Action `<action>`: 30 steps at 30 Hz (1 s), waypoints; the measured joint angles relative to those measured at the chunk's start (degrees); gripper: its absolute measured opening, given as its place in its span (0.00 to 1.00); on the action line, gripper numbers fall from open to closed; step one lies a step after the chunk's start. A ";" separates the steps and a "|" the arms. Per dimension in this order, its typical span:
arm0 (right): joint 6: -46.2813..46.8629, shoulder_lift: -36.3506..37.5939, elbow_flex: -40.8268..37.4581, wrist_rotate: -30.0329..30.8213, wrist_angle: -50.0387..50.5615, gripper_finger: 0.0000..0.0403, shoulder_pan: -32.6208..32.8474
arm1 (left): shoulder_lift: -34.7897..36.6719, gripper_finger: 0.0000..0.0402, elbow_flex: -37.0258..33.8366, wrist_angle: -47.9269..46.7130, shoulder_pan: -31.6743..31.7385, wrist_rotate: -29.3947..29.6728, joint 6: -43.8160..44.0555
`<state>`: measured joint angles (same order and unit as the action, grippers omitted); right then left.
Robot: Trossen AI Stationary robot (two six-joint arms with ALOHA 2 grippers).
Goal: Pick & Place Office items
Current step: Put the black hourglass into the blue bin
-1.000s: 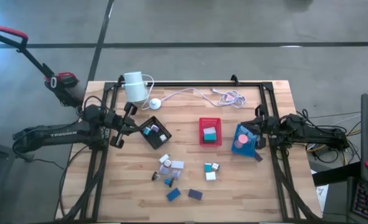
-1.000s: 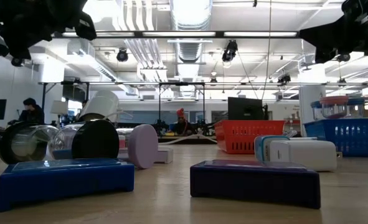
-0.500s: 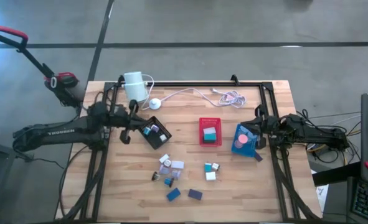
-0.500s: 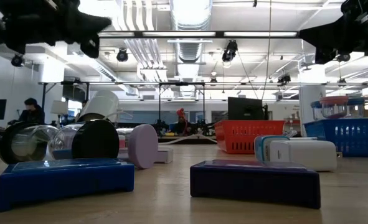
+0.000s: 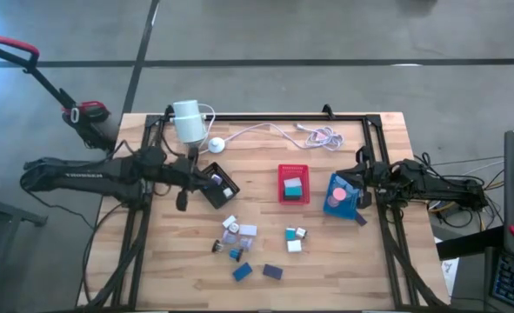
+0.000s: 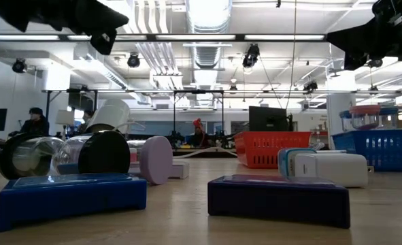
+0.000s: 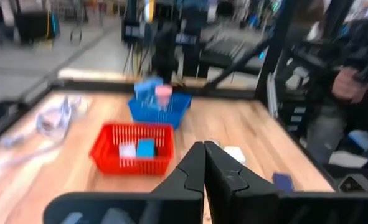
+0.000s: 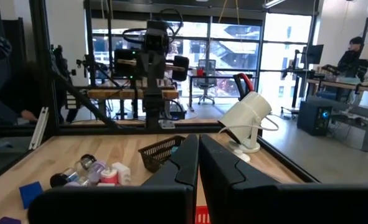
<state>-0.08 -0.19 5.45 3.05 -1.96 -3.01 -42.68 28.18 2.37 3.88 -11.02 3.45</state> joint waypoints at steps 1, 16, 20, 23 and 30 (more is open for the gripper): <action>0.00 0.00 0.00 0.00 0.00 0.02 0.00 | -0.98 0.01 1.43 -2.39 -0.99 1.32 0.31; -0.02 0.00 0.00 0.04 0.09 0.02 0.00 | -15.64 0.01 13.20 -11.82 -11.18 5.68 6.22; 0.04 0.00 0.00 0.04 0.09 0.02 0.00 | -18.04 0.01 14.18 -11.61 -12.65 6.65 6.98; -0.05 -0.01 0.00 0.02 0.10 0.02 0.00 | -19.44 0.01 14.39 -10.14 -13.35 8.50 7.59; -0.07 -0.02 0.00 0.02 0.11 0.02 0.00 | -23.02 0.01 14.46 -6.17 -13.38 9.15 7.64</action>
<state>-0.14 -0.21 5.45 3.07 -1.85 -3.01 -65.71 42.63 -3.80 -9.50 -1.88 11.09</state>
